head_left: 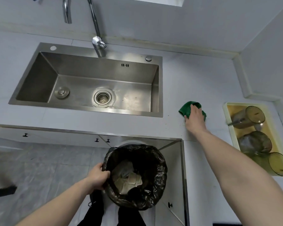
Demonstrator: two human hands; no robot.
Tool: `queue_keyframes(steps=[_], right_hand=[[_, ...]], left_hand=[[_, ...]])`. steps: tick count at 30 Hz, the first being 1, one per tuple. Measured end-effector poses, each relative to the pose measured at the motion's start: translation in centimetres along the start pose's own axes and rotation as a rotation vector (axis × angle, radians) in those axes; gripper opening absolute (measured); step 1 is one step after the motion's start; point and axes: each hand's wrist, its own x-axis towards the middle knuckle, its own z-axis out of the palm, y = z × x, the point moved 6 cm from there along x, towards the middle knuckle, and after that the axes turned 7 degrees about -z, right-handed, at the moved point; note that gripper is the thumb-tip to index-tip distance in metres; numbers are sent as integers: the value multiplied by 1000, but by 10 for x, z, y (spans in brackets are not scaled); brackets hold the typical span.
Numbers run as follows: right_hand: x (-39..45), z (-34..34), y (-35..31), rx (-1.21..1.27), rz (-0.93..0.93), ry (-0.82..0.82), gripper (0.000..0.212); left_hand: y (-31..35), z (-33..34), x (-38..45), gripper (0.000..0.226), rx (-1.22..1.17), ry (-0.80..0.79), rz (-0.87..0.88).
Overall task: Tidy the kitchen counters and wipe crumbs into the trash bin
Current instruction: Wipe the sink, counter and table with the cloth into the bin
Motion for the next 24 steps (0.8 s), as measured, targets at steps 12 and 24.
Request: queue_keyframes(steps=[12, 24], right_hand=[[-22, 35, -53, 3, -295, -59, 73], [-177, 83, -150, 361, -551, -340, 56]], left_hand=[[27, 21, 0, 37, -14, -14, 8], [36, 36, -17, 47, -28, -94, 17]])
